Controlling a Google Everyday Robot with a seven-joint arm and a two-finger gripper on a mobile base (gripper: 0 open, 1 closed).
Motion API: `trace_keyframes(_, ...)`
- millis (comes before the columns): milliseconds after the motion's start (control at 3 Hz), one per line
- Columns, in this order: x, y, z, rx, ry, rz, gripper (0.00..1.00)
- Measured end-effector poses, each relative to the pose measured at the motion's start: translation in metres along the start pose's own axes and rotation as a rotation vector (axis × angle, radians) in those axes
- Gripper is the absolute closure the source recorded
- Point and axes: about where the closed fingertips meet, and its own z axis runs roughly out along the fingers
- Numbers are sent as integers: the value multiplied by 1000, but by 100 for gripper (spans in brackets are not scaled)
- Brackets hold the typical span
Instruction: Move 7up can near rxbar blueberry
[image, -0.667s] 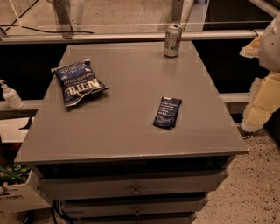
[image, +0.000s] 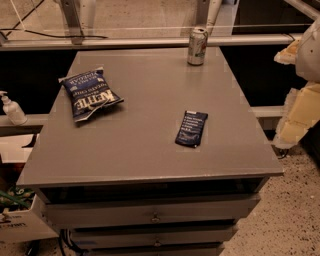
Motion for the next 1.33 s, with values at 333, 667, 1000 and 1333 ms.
trace_keyframes(333,-1,-15,17,35,-53,15,0)
trace_keyframes(667,-4,-36,37,85,-121,31,0)
trace_keyframes(1000,-4,-36,37,85,-121,31,0)
trace_keyframes(1333,-5,-39,44,72,-151,62,0)
